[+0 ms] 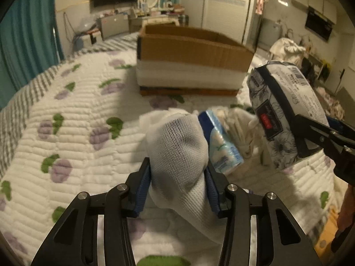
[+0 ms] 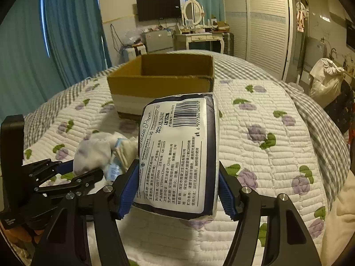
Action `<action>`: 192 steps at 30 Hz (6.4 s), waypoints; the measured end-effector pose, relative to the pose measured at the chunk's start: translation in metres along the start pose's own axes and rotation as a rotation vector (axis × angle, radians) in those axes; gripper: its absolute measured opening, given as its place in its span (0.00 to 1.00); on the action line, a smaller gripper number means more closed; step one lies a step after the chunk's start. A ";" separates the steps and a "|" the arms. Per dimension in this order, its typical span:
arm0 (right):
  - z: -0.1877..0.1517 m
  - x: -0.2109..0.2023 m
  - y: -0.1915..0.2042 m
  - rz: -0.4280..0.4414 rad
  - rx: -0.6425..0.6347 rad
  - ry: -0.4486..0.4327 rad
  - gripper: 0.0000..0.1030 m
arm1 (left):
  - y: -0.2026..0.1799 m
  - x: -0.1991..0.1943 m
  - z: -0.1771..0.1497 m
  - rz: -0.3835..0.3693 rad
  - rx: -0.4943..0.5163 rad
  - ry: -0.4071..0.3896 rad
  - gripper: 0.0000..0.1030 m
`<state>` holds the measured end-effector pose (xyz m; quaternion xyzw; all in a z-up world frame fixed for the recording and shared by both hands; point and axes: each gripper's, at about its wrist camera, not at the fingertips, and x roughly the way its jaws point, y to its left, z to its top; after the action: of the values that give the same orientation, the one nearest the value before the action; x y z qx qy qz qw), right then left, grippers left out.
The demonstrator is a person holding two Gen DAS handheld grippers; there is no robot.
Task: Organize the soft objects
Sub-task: 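Grasp the white sock with the left tool while the right tool grasps the white-and-navy tissue pack, then carry the sock and tissue pack over the cardboard box and open both tools, then grasp the blue-and-white packet with the left tool while the right tool grasps the white plastic item, then carry both items over the cardboard box and open both tools, then grasp the cream cloth with the left tool while the right tool grasps the white lace cloth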
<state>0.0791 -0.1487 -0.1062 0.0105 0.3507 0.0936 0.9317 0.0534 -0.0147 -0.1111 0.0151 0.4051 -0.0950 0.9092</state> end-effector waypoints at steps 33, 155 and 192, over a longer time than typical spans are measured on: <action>0.202 0.088 -0.039 0.076 0.030 -0.135 0.62 | 0.033 0.062 0.213 -0.027 0.090 -0.173 0.43; 0.217 -0.039 0.003 0.011 -0.065 -0.214 0.31 | 0.033 -0.049 0.196 0.055 0.101 -0.269 0.16; 0.244 0.087 -0.039 -0.050 0.035 -0.088 0.63 | 0.045 0.020 0.241 0.070 0.087 -0.236 0.78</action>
<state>0.3096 -0.1600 0.0178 0.0222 0.3113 0.0635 0.9479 0.2521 0.0013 0.0337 0.0573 0.2899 -0.0817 0.9518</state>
